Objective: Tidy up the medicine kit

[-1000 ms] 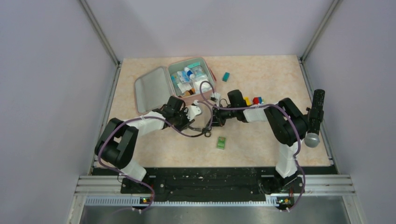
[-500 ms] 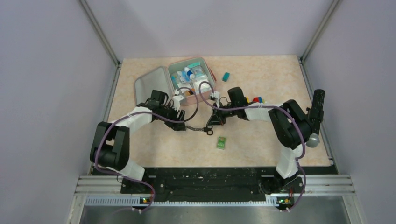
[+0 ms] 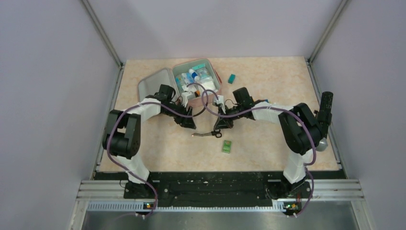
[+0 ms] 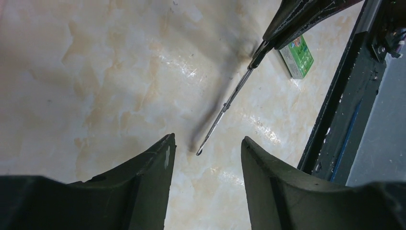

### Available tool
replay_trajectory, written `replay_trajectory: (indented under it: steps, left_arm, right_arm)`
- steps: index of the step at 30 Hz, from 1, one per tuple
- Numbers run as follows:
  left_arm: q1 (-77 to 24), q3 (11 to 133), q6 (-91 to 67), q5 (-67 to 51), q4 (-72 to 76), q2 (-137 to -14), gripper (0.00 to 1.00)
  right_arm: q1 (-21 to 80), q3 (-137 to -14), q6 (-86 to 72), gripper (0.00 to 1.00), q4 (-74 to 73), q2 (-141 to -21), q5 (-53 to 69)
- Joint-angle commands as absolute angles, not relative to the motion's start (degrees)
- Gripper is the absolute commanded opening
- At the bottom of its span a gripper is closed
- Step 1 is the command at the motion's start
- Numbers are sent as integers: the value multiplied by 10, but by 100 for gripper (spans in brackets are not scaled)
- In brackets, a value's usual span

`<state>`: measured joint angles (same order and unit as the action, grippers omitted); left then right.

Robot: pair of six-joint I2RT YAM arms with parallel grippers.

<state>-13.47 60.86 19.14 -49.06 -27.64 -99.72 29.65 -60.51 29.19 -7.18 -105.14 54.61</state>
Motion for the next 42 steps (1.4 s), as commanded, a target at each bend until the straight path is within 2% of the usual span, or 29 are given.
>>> replay_trajectory:
  steps: [1, 13, 23, 25, 30, 31, 33, 34, 35, 37, 42]
  left_arm:
    - [-135, 651, 224, -529, -324, -1026, 57]
    - [-134, 660, 235, -562, -351, -1045, 56]
    - [-135, 680, 241, -593, -372, -1069, 45]
    - [-135, 687, 247, -599, -380, -1076, 37]
    - [-136, 719, 279, -629, -436, -1095, 6]
    - [-136, 724, 287, -633, -444, -1096, 2]
    - [-136, 728, 300, -638, -455, -1094, 0]
    - [-136, 728, 303, -638, -454, -1088, 0]
    - [-136, 726, 303, -635, -447, -1081, 0]
    - [-136, 718, 299, -628, -432, -1068, 0]
    - [-136, 716, 291, -630, -424, -1062, 0]
  right_arm:
    - [305, -635, 311, 0, -71, -1019, 577]
    - [273, -636, 194, 0, -9, -1018, 629]
    - [262, -627, 108, 0, 69, -1024, 637]
    - [261, -627, 99, 0, 76, -1025, 636]
    - [261, -620, 76, 0, 96, -1031, 616]
    - [260, -617, 69, 2, 100, -1032, 608]
    - [260, -614, 56, 32, 101, -1035, 593]
    - [259, -612, 52, 44, 100, -1036, 586]
    - [258, -608, 50, 51, 100, -1036, 585]
    - [256, -604, 51, 57, 100, -1038, 585]
    - [254, -595, 54, 57, 100, -1039, 600]
